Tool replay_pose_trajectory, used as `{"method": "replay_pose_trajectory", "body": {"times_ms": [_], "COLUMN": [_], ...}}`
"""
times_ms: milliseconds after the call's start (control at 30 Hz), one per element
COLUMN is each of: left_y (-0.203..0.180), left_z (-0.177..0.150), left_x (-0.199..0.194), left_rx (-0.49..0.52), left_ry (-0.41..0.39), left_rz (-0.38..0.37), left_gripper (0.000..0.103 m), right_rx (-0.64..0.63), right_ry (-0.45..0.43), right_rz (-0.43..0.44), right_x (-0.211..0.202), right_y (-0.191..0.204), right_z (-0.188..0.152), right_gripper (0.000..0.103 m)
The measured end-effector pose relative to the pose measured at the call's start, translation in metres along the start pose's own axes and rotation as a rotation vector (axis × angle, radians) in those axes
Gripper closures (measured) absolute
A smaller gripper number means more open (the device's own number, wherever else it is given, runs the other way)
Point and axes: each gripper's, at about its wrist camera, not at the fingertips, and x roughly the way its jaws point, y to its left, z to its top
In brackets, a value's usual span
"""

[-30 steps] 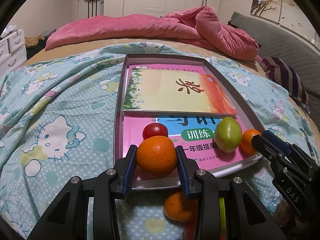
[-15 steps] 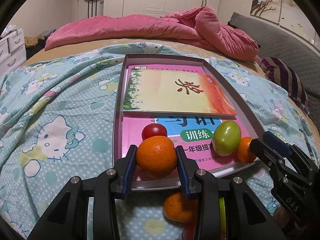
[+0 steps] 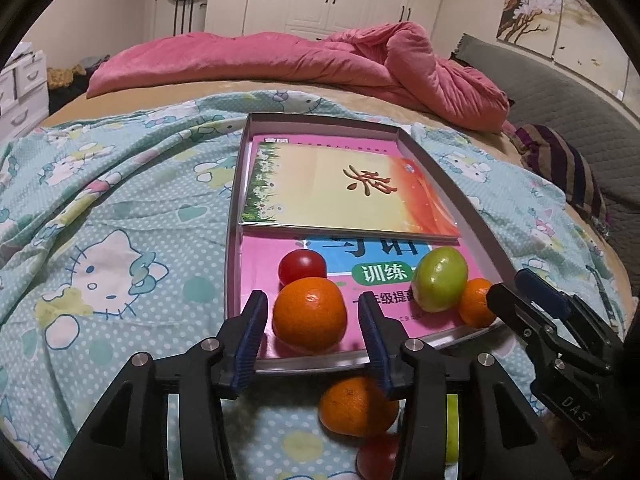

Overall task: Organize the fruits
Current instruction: 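Open both tools to release the orange and tangerine in the tray, then withdraw both tools from the tray back toward the remaining fruit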

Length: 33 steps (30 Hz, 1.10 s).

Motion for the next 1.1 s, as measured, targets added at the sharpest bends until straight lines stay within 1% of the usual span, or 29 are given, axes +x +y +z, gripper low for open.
{"method": "replay_pose_trajectory", "body": {"times_ms": [167,300,333,367,400,567,633,667,700,800,900,1100], "left_y": [0.002,0.003,0.004,0.005,0.007,0.015,0.016,0.016,0.016,0.017,0.019,0.025], "left_z": [0.001,0.001,0.001,0.001,0.002,0.0,-0.001,-0.001,-0.002,-0.005,-0.007,-0.012], "left_x": [-0.006,-0.011,-0.013,-0.015,-0.017,-0.026,-0.028,-0.029,-0.031,-0.038,-0.04,-0.04], "left_rx": [-0.01,-0.018,-0.02,-0.024,-0.031,-0.055,-0.056,-0.055,-0.055,-0.057,-0.054,-0.078], "left_ry": [-0.021,-0.035,-0.039,-0.044,-0.051,-0.061,-0.059,-0.056,-0.053,-0.075,-0.092,-0.063], "left_rz": [-0.007,-0.009,-0.011,-0.009,-0.005,-0.014,-0.013,-0.015,-0.02,-0.016,-0.008,-0.022], "left_gripper": [0.048,0.047,0.044,0.038,0.036,0.034,0.033,0.029,0.028,0.027,0.025,0.025], "right_rx": [0.003,0.001,0.0,-0.001,-0.002,-0.008,-0.005,-0.002,0.002,0.001,-0.01,-0.01], "right_ry": [-0.001,-0.004,-0.005,-0.007,-0.009,-0.021,-0.032,-0.038,-0.046,-0.059,-0.057,-0.054], "right_rz": [0.003,0.002,0.0,0.002,0.002,0.005,0.007,0.008,0.011,0.02,0.024,0.03], "right_x": [0.0,-0.001,-0.002,-0.002,-0.003,-0.008,-0.011,-0.014,-0.016,-0.02,-0.022,-0.025], "right_y": [0.0,0.002,0.002,0.003,0.003,0.006,0.006,0.006,0.007,0.009,0.011,0.012], "right_z": [0.001,0.001,0.001,0.001,0.001,0.002,0.001,0.002,0.002,0.002,0.001,0.0], "right_gripper": [0.046,0.042,0.041,0.041,0.041,0.039,0.031,0.03,0.029,0.029,0.025,0.023]}}
